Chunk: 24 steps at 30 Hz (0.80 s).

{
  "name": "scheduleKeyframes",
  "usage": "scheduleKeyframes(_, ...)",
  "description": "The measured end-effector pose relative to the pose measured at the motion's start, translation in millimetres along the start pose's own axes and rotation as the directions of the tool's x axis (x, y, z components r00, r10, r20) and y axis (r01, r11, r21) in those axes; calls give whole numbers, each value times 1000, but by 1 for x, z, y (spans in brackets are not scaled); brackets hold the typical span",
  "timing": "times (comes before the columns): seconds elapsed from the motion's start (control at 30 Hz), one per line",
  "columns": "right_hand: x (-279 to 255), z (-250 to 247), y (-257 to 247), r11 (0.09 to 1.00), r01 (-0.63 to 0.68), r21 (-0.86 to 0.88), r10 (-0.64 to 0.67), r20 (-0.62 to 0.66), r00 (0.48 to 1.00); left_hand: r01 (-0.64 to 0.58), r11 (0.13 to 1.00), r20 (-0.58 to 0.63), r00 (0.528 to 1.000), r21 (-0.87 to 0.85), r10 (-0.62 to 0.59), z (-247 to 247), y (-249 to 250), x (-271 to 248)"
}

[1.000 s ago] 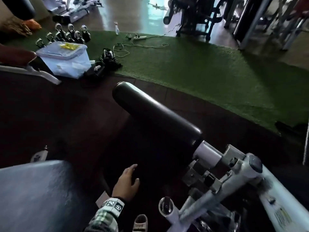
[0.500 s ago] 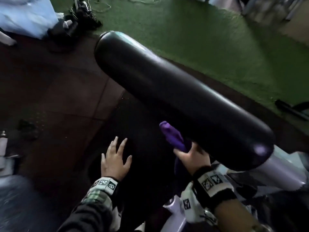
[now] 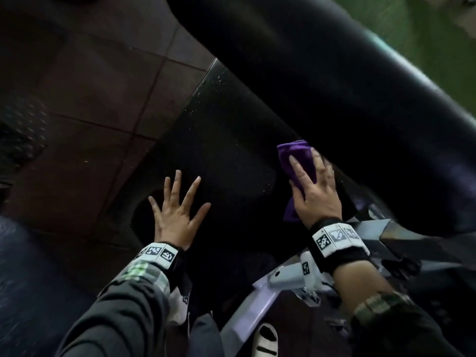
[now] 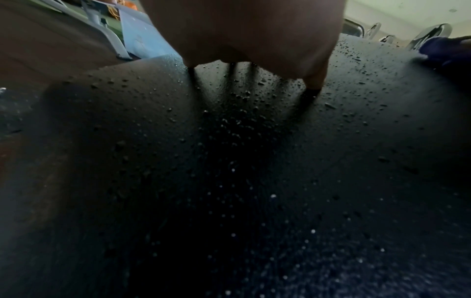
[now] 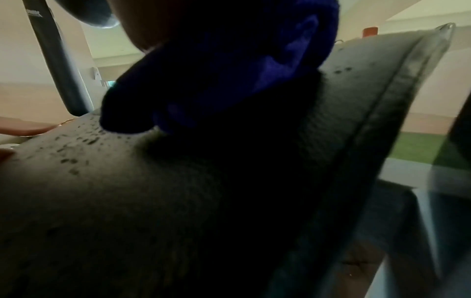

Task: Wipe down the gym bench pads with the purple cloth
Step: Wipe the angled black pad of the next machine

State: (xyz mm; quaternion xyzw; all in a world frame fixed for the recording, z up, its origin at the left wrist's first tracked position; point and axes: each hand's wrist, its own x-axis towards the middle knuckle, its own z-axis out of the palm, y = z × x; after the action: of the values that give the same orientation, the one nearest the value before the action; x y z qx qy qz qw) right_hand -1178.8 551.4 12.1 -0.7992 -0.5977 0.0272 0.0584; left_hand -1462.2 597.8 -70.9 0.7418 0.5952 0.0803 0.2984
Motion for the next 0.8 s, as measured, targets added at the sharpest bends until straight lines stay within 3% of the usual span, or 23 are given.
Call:
scheduleKeyframes(0.13,-29,11,3,999,-43,6,44,-158,986,11,1000,7,1000,-21,-10,4,1,0)
scheduleKeyframes(0.27,-50,24,-2,999,-32,-42,26,-128,991,21,999,65,998,-40,-18,4,1,1)
scheduleKeyframes(0.5,15,10,-12,984,47,-170,-63,-95,993,31,999,92,995,-37,-28,5,1,3)
scheduleKeyframes(0.57,40,-12,-19,993,-48,-103,33,-145,989,32,999,99,995,-43,-27,4,1,4)
scheduleKeyframes(0.6,50,-24,-21,988,-153,-14,152,-59,987,31,999,107,994,-43,-26,4,1,4)
scheduleKeyframes(0.67,54,-34,-15,875,-460,151,431,188,882,29,999,110,994,-46,-24,3,2,4)
scheduleKeyframes(0.7,49,-36,-10,815,-552,177,522,189,832,28,999,109,994,-44,-23,3,2,4)
scheduleKeyframes(0.73,40,-32,-2,791,-578,200,569,104,816,30,999,106,994,-43,-25,3,2,4)
scheduleKeyframes(0.8,16,-18,6,858,-508,78,513,-189,837,38,998,106,994,-41,-33,3,4,4)
